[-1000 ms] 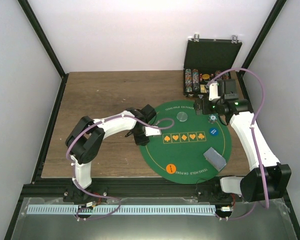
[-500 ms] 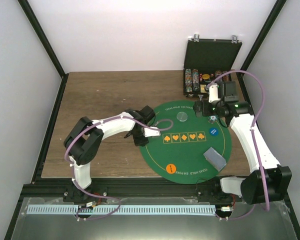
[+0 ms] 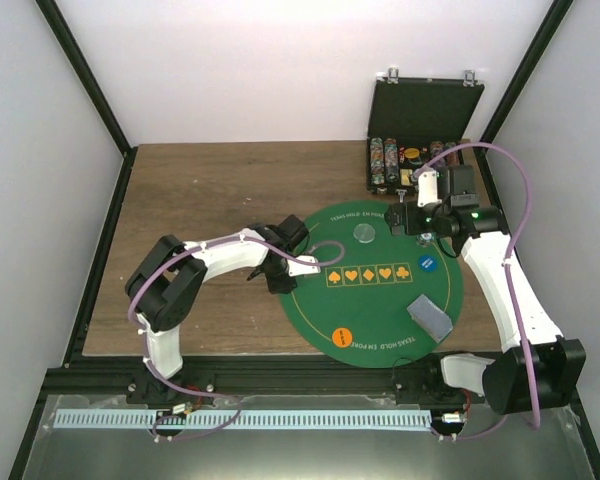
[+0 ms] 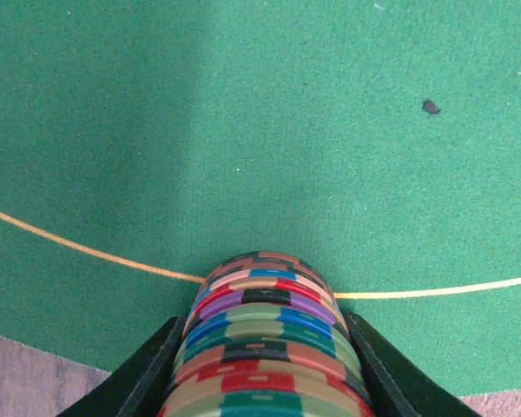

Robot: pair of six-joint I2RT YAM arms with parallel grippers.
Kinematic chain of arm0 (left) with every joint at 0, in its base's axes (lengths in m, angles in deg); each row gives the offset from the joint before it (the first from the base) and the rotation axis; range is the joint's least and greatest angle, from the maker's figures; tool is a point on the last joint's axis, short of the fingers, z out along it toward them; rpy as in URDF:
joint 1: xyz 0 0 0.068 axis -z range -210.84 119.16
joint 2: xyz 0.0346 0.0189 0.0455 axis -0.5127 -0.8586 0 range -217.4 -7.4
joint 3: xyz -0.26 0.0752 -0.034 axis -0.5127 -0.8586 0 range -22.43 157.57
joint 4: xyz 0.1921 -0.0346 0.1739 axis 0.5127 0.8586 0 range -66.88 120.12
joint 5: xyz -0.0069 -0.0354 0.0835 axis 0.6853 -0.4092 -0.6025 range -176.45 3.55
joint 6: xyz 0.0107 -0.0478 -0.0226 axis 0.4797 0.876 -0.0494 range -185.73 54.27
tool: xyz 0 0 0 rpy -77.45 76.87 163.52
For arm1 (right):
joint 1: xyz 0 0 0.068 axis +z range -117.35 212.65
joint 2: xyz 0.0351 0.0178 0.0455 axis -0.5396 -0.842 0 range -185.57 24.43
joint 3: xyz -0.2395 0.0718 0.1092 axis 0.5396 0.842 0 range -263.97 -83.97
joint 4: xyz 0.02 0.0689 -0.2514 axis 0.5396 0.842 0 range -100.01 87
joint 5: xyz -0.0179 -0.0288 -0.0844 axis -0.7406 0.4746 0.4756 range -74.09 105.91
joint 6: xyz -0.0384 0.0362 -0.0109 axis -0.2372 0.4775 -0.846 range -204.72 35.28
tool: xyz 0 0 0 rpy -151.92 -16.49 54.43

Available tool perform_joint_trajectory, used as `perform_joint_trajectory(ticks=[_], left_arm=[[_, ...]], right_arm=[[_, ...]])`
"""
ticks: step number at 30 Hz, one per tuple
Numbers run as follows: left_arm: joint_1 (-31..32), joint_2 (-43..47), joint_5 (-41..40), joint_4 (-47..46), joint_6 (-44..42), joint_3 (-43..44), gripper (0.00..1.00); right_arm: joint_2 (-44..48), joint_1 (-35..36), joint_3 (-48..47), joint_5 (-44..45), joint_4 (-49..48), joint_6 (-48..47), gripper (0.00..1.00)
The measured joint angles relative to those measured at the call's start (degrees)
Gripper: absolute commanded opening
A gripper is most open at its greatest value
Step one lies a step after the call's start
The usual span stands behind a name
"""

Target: Distribute texas hold em gaming equipment

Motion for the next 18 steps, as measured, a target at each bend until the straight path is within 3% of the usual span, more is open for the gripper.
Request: perform_joint_trajectory(ticks=[18], left_arm=[[1.42,2.99,3.39,-0.92,-1.57,-4.02,0.0]], right_arm=[[0.0,0.0,0.0,-1.42,0.0,0.0,1.0]])
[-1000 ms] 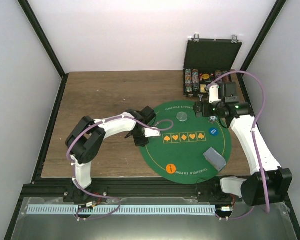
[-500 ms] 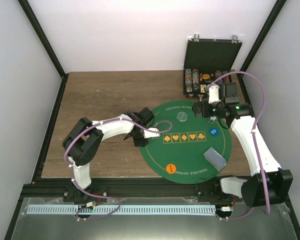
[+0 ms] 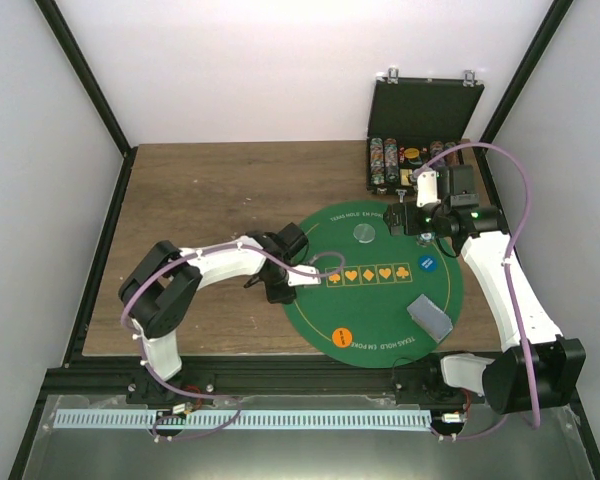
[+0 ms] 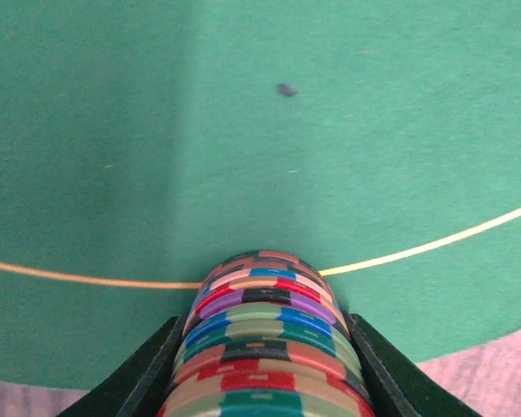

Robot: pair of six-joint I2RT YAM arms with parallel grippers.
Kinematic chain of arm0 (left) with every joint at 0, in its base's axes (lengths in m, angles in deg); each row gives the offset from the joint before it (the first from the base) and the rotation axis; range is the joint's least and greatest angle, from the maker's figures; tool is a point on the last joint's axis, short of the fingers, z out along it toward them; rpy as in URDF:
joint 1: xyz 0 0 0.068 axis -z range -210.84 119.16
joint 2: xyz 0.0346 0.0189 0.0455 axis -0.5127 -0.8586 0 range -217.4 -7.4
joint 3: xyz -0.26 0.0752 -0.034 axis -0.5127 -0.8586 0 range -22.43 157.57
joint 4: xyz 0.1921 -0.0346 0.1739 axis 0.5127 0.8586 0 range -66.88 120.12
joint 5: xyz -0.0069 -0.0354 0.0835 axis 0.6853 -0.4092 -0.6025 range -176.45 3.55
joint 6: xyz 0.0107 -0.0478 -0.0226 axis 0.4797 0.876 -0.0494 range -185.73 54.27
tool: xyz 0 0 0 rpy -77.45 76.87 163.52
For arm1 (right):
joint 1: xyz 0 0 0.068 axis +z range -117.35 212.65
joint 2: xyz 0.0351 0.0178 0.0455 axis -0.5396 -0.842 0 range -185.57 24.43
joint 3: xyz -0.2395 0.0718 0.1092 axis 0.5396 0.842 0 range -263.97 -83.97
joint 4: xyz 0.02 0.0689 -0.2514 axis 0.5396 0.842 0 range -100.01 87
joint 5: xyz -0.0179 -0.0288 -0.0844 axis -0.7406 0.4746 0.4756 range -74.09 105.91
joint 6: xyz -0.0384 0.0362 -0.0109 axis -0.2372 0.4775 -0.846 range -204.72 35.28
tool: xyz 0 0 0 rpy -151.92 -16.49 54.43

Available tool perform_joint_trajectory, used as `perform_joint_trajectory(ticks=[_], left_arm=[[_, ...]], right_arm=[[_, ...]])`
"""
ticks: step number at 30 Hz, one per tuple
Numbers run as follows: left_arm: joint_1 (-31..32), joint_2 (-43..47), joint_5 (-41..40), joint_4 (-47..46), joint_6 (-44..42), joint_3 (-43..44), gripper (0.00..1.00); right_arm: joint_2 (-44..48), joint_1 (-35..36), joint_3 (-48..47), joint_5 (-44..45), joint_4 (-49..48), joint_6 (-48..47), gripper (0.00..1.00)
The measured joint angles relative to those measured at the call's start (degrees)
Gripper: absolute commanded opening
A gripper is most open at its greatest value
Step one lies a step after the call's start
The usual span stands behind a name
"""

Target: Distribute texas hold em gaming equipment

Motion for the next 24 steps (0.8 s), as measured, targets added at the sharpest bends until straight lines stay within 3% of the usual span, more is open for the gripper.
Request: perform_joint_trajectory(ticks=[6,12,24], left_arm=[[3.48,1.09,1.46,1.01,0.02,-1.22,0.0],[10.86,2.1,1.46,2.36,-1.09,-2.32,0.0],[17.0,2.05,0.15,3.87,-6.01,-1.03,0.0]], right_arm=[[-0.46,0.0,0.0,0.0,0.0,0.0,1.0],[-0.48,0.0,-0.02,0.0,0.02,-0.02,1.0],[-0.48,0.0,-0.07,0.04,0.02,0.0,1.0]])
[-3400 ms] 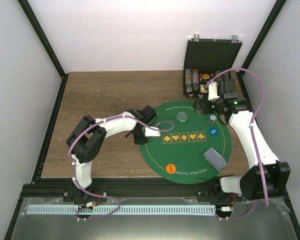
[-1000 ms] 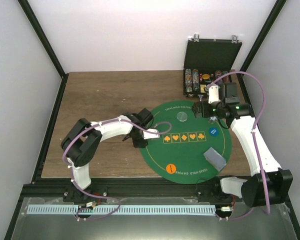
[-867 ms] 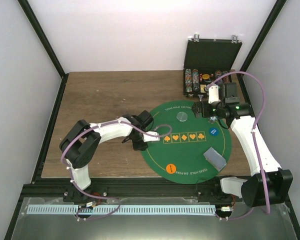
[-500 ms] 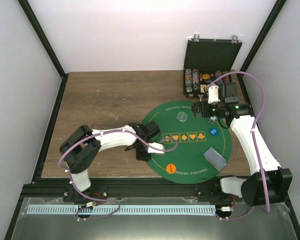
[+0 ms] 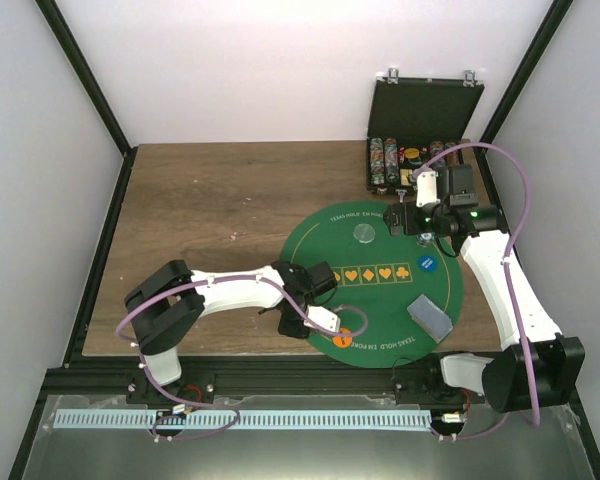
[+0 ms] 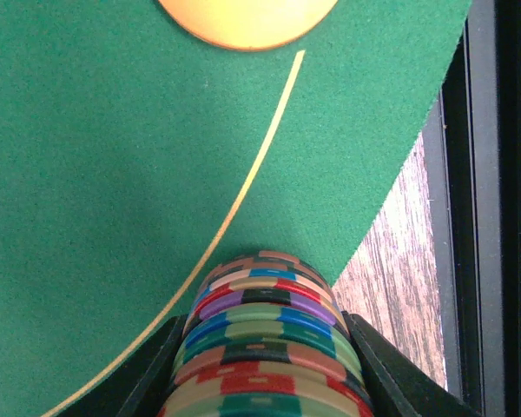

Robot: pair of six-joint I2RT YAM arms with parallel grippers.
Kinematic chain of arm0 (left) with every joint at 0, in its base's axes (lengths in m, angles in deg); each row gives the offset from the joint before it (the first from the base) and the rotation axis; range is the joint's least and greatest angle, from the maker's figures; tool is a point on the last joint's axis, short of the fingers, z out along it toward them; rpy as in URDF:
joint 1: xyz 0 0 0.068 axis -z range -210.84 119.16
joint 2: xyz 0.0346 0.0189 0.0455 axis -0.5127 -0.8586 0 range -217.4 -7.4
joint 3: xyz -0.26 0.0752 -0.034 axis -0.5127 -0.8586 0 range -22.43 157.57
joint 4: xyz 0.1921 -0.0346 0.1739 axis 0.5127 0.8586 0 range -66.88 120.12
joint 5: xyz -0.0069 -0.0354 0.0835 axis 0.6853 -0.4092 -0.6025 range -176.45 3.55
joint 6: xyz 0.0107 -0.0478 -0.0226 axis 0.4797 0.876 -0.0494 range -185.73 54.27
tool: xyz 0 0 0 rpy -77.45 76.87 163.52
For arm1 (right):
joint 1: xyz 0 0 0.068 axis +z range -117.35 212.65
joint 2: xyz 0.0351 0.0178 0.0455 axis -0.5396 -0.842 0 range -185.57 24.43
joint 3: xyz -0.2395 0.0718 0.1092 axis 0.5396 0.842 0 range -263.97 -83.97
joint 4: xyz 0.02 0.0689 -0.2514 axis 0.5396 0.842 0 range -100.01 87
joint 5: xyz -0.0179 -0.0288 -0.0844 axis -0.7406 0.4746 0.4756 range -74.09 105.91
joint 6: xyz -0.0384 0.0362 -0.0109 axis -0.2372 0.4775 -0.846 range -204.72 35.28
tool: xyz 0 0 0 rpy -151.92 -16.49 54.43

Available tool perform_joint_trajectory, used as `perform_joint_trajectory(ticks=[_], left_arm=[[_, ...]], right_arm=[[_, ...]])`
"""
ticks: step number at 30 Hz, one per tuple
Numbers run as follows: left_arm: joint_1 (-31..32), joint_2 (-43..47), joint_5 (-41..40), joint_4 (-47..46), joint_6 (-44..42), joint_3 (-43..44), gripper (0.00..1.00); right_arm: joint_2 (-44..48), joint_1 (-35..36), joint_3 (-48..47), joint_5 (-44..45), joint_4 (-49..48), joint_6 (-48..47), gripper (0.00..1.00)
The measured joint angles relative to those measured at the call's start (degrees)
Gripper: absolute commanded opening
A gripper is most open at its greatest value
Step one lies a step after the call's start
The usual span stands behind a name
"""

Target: Distribute texas hold em gaming equipment

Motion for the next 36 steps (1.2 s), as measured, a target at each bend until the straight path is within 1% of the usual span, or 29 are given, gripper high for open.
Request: perform_joint_trajectory(ticks=[4,11,14,15,19,22,23,29,36], left_arm=[[0.11,-0.11,-0.09,0.52,-2.03,0.44,0.0],[0.13,-3.08,-1.73,1.27,-4.11,5.11,0.0],[0.13,-3.45,-2.14,1.4,-4.5,5.51,0.0],[0.13,-3.45,-2.29,1.6,-4.61,5.51,0.01],[0.59,-4.04,-3.17,2.73,-5.09,5.97,0.11],[1.4,-5.75,-4.0,3.8,-5.33,7.5,0.24],[1.62,-6.14,-4.15,3.78,-5.38,7.72,0.3],[1.88,-6.29,-4.66,3.85,-5.84,7.78,0.52],[1.88,-6.1,-4.94,3.34,-6.03,7.54,0.66]], right_arm=[[0.0,0.0,-0.02,0.0,0.02,-0.02,1.0],[-0.02,0.0,-0.02,0.04,0.42,-0.02,1.0],[-0.02,0.0,-0.02,0.07,0.46,-0.02,1.0],[-0.02,0.0,-0.02,0.07,0.46,-0.02,1.0],[0.0,0.0,-0.02,0.28,0.55,-0.02,1.0],[0.0,0.0,-0.09,0.46,0.81,-0.04,1.0],[0.04,0.0,-0.11,0.46,0.87,-0.02,1.0],[0.22,0.0,-0.28,0.46,1.42,-0.04,1.0],[0.85,0.0,-0.39,0.5,1.95,-0.35,1.0]])
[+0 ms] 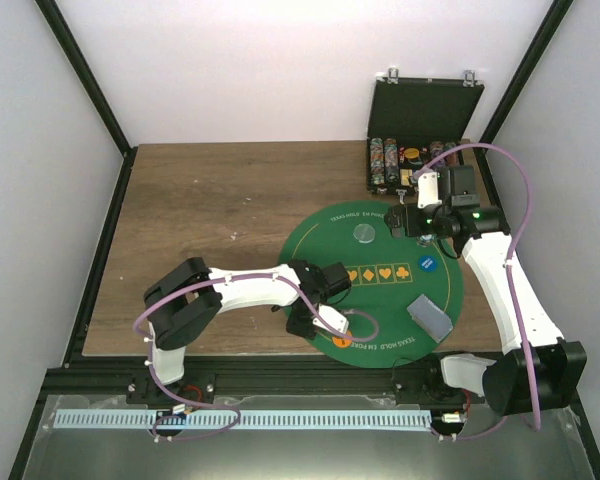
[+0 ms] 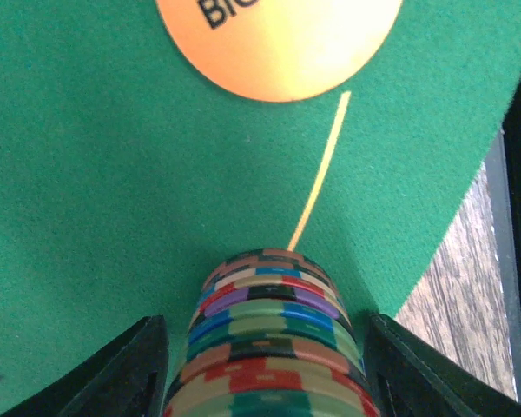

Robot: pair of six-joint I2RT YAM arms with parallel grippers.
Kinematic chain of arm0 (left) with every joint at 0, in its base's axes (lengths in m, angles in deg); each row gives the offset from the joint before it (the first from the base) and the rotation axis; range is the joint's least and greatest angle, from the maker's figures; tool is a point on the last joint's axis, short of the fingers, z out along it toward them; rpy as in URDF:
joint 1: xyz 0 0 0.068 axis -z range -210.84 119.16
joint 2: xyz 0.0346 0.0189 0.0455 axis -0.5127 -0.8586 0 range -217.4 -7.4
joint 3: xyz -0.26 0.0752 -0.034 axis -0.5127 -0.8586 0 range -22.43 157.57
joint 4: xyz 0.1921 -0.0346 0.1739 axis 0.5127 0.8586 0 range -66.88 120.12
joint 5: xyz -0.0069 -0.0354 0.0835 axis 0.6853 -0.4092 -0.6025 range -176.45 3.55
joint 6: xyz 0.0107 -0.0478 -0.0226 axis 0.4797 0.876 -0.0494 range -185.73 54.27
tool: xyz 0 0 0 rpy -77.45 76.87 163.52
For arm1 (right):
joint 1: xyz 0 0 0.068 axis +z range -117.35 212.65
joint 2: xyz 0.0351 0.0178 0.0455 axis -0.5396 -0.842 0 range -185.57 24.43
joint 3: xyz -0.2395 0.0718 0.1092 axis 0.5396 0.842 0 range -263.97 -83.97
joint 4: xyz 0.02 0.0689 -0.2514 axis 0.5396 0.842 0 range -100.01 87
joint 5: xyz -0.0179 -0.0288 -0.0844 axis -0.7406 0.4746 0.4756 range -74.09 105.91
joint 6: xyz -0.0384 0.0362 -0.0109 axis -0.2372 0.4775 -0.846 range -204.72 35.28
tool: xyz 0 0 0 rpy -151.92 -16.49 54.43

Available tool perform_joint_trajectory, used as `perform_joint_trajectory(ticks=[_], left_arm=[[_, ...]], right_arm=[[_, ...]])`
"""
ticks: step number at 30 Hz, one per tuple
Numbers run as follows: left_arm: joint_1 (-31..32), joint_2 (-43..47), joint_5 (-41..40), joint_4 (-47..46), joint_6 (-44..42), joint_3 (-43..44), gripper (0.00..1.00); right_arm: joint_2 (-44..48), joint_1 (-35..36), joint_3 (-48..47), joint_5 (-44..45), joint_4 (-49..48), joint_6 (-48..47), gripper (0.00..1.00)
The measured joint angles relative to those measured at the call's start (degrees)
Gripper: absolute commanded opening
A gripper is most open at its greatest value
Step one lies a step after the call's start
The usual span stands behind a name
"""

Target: Distribute texas hold em gaming equipment

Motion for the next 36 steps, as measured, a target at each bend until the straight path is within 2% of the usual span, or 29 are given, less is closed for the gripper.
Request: perform_joint_trajectory(ticks=[4,8,12,13,14,21,29,33,36], left_arm=[[0.0,0.9,-0.04,-0.46,0.02,-0.9,0.73],[0.0,2.47,-0.24,-1.57,0.09,-2.4,0.85],[0.0,4.87,-1.14,-2.69,0.09,-3.54,0.87],[0.0,5.27,-1.09,-2.78,0.07,-3.54,0.95],[0.0,5.86,-1.01,-2.82,0.11,-3.54,0.97],[0.0,12.66,1.97,-0.72,0.13,-3.52,1.0],[-1.07,19.56,7.93,7.56,3.87,-0.26,1.0],[-8.24,24.76,14.93,12.02,6.27,2.38,1.0],[-14.43,28.87,15.78,12.87,8.59,2.75,0.99]], right_arm=[[0.0,0.0,-0.83,-0.02,0.31,-0.52,1.0],[0.17,0.0,-1.62,-0.15,0.17,-1.53,1.0],[1.14,0.0,-1.73,-1.75,0.13,-3.21,1.0],[1.29,0.0,-1.73,-1.99,0.13,-3.52,1.0],[1.73,0.0,-1.7,-2.38,0.11,-4.04,1.0],[4.11,0.0,-1.6,-3.26,0.07,-7.96,1.0],[7.52,0.48,1.84,-3.61,1.75,-17.38,1.0],[8.52,2.82,7.39,-1.01,6.16,-25.16,1.0],[8.63,4.35,13.31,2.4,10.25,-30.71,1.0]])
